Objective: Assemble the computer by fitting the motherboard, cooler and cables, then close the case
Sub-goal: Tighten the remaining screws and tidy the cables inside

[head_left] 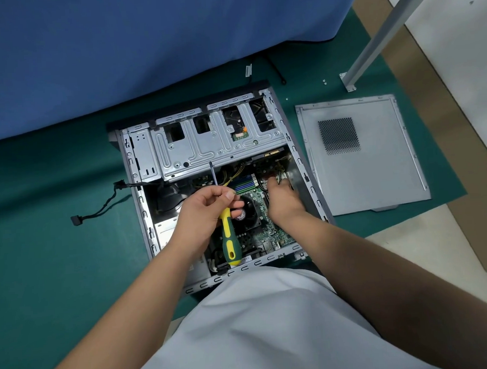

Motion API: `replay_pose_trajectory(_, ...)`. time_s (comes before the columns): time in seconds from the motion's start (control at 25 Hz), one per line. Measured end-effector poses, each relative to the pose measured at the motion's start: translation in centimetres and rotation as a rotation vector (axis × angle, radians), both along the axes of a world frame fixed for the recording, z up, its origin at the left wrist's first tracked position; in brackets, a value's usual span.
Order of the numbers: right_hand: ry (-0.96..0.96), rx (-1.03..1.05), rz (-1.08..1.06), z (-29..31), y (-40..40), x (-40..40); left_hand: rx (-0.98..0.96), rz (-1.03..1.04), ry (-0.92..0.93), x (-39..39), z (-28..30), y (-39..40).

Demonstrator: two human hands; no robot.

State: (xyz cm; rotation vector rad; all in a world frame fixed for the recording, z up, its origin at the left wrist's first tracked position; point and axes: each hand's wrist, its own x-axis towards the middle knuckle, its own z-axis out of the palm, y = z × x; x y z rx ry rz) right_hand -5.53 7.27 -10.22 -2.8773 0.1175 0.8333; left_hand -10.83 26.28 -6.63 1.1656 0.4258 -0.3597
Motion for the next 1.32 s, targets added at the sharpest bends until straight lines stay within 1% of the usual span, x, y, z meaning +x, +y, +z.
replay_pose_trajectory(0.16, 0.008, 0.114, -0.093, -0.11, -0.27, -0.28, -0.024, 0.008, 0.000, -0.07, 0.11, 0.03)
replay_pose_trajectory(0.28, -0.046, 0.182, -0.154, 0.11, -0.59, -0.09, -0.028, 0.009, -0.003, -0.16, 0.12, 0.04)
replay_pose_trajectory(0.36, -0.075, 0.189, -0.162, 0.30, -0.54, -0.05, -0.027, 0.008, -0.005, -0.23, 0.02, 0.08)
replay_pose_trajectory(0.64, -0.159, 0.077, -0.091, 0.53, -0.02, -0.46, -0.046, 0.008, -0.006, -0.36, 0.35, 0.05)
replay_pose_trajectory(0.76, -0.182, 0.098, -0.088, 0.53, -0.28, -0.31, -0.060, 0.015, -0.009, -0.38, 0.45, 0.03)
replay_pose_trajectory(0.88, -0.200, 0.134, -0.141, 0.58, -0.58, -0.27, -0.068, 0.025, -0.005, -0.32, 0.59, 0.02)
replay_pose_trajectory(1.0, -0.210, 0.032, -0.122, 0.27, -0.30, -0.43, -0.054, 0.028, -0.002, -0.30, 0.53, 0.02)
replay_pose_trajectory(1.08, -0.204, -0.012, -0.082, 0.07, -0.21, -0.54, -0.043, 0.028, 0.001, -0.36, 0.53, 0.00)
replay_pose_trajectory(1.32, -0.097, -0.068, -0.010, 0.74, -0.22, -0.85, 0.006, 0.020, 0.018, -0.34, 0.80, -0.22)
